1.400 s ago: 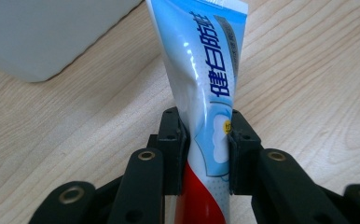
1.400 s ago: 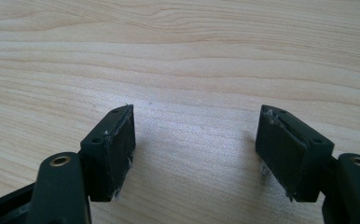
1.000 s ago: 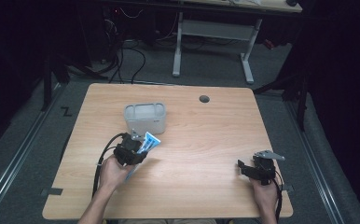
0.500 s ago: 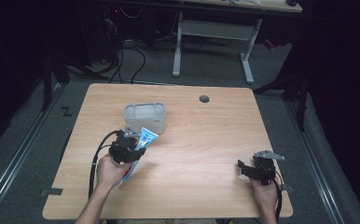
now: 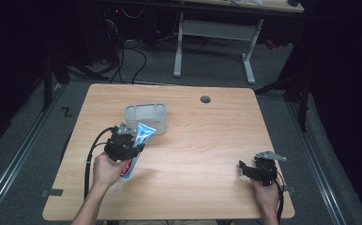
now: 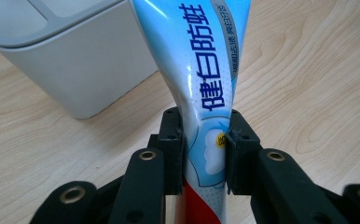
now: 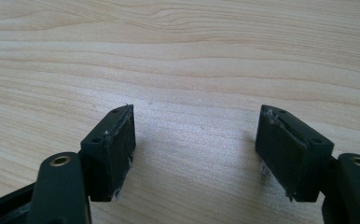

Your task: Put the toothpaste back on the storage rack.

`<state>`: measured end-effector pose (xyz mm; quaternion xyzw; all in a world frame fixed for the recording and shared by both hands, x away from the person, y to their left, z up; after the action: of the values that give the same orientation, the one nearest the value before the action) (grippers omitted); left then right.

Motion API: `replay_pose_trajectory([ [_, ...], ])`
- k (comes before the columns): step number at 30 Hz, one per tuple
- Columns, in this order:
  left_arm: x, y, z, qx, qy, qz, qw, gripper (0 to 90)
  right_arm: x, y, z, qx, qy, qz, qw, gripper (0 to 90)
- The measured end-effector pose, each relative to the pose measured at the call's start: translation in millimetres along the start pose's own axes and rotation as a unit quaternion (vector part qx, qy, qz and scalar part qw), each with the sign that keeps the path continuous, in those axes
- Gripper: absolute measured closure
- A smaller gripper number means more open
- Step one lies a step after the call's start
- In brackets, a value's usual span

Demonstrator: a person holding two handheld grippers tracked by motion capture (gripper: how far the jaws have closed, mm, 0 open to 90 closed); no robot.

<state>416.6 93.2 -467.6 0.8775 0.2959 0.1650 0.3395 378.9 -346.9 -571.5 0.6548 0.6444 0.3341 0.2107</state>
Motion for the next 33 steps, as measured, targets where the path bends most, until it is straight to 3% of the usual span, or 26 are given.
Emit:
replay_pose_trajectory([
  [21, 13.2, 10.2, -12.8, -0.021, 0.01, -0.017, 0.9996, 72.8, -0.1, 0.0, -0.3, 0.001, 0.002, 0.001, 1.0, 28.6],
  [33, 20.2, 26.3, -20.8, -0.043, 0.017, -0.017, 0.9988, 72.8, -0.1, 0.0, -0.4, 0.001, 0.003, 0.003, 1.0, 28.5],
])
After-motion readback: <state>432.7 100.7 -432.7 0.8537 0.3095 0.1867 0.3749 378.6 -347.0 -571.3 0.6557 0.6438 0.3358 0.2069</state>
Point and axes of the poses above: each handheld gripper's, and its own axes: z roughly forward along the jaws, y roughly out of its top, x roughly to its left, the point moved 6 cm from there along z, roughly forward along the jaws, and after that the axes turned 13 degrees about z, right-handed, at the moved point
